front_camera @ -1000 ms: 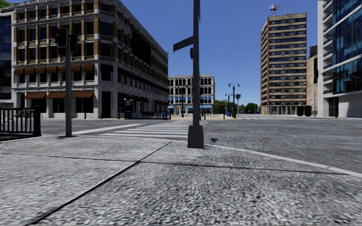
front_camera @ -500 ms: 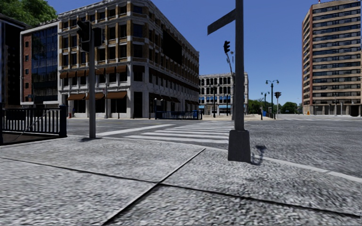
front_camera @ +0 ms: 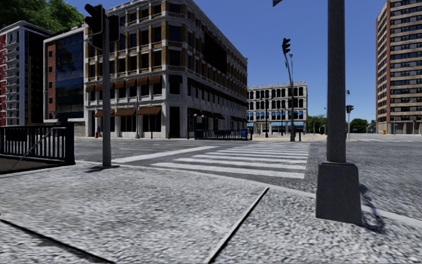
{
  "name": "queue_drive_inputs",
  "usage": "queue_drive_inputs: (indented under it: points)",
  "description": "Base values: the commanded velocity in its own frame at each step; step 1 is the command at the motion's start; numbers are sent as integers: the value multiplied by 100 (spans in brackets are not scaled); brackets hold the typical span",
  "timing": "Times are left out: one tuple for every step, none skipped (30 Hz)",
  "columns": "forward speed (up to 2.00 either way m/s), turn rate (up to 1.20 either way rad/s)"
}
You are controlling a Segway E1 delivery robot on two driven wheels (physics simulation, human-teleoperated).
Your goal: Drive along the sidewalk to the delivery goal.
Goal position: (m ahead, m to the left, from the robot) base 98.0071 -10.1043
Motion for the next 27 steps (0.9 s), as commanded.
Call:
queue_drive_inputs:
  points:
    - [200,0]
    - [200,0]
    - [200,0]
    - [200,0]
    - [200,0]
    - [200,0]
    - [200,0]
    - [200,0]
    - [200,0]
    - [200,0]
    - [200,0]
    - [200,0]
    - [200,0]
    - [200,0]
    - [200,0]
    - [200,0]
    - [200,0]
    - [200,0]
    - [200,0]
    - [200,0]
    - [200,0]
    - [200,0]
    - [200,0]
    - [200,0]
    - [200,0]
    - [200,0]
    - [200,0]
